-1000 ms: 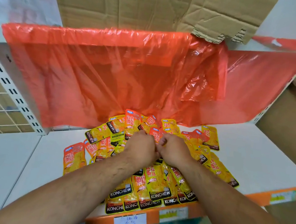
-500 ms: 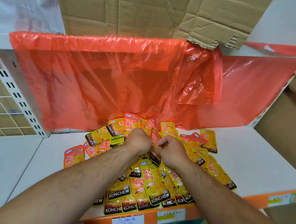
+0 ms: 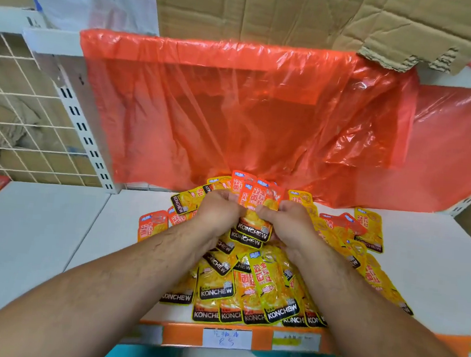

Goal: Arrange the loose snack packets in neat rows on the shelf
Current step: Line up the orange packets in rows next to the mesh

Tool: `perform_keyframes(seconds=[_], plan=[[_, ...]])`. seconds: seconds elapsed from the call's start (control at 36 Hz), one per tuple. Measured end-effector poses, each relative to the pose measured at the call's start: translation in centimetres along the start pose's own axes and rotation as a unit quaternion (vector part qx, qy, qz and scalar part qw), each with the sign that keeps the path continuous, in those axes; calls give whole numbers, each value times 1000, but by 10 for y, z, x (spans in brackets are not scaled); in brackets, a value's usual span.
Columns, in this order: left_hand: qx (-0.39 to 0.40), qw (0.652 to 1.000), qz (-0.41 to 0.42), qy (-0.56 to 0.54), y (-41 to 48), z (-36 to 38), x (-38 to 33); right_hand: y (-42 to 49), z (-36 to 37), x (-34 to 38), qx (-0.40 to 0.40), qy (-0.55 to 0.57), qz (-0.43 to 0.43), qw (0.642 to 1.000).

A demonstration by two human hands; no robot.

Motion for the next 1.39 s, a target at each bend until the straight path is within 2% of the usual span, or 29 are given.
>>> perform_keyframes(seconds=[0.11,0.28,0.36,0.56,0.75,0.94,1.39], plan=[[-18,1000,5,24,-10,-38,13,-5,35,8,26,-8,-16,1000],[8,999,-31,-14,-32,-102,34,-21,100,11,72,-19,-16,997],[-6,999,-33,-13,-44,-147,50,-41,146,14,107,-20,-29,994],[-77,996,-31,-38,-76,-265,101,-97,259,18,163,-58,-47,984],[-140,988,-32,-48,-117,-380,150,-158,368,16,166,-102,-77,978],[-213,976,-35,-20,-143,-482,193,-204,468,7,204,-60,-47,976],[-289,950,-97,-68,-128,-667,265,-213,693,4,325,-75,-19,943]])
Point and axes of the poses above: each hand's wrist, its own y-axis towards the middle knuckle, its own z-axis out of the palm, x = y × z, the point moved 7 cm from there along y, towards the middle knuckle, and after that the axes turned 5 degrees about y, right-handed, at the moved point
